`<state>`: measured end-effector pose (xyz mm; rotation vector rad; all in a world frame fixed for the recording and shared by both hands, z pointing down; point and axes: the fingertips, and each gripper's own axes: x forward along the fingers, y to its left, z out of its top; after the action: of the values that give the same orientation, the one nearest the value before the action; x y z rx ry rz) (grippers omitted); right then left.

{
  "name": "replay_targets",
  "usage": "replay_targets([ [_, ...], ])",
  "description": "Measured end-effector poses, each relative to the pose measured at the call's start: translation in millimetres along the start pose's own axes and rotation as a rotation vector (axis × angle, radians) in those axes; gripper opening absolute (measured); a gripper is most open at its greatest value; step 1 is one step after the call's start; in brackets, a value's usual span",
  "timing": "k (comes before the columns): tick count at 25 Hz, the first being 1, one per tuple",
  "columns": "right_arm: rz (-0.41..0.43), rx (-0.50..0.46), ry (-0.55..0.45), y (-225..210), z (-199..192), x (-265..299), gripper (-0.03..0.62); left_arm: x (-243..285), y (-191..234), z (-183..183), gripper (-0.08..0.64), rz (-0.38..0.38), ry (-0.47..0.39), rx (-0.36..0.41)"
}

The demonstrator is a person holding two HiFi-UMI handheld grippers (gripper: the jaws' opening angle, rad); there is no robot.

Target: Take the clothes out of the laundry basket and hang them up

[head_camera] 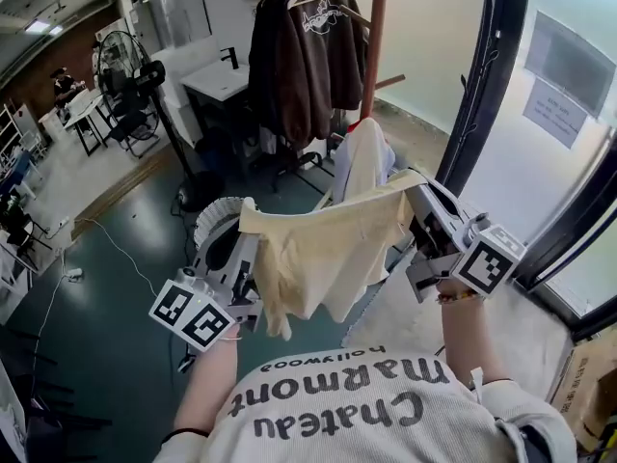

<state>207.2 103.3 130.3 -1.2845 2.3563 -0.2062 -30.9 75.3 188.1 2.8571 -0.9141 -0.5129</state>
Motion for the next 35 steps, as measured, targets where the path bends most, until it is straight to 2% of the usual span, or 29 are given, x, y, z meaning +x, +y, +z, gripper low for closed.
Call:
replay_targets([
  [12,-0.041,-0.045,-0.005,-97.7,62.7,-128.9,0.034,101.2,-112.5,-83.9,0.021,-0.021,0.02,-0.029],
  [17,0.007,-0.035,-0.018,-114.2,84.0,-174.6,0.034,128.8,-160.9,-110.8,0.022,-0.047,0.031,-0.051],
  [20,-0.019,-0.006,-0.015,-129.8,86.4,-202.5,0.034,138.6,-184.6,-128.4,0.021,-0.058,0.062,-0.07],
  [22,-0.065,0.022,-0.017,-144.7,84.8,-221.0,0.032,144.3,-197.0,-139.9,0.021,-0.07,0.096,-0.073],
  [28,-0.179,0.081,-0.002,-181.4,65.1,-251.8,0.034,153.0,-208.3,-169.7,0.022,-0.087,0.154,-0.088],
  [35,-0.199,0.11,0.047,-216.6,51.0,-237.1,0.034,185.4,-182.6,-190.8,0.021,-0.069,0.165,-0.131],
])
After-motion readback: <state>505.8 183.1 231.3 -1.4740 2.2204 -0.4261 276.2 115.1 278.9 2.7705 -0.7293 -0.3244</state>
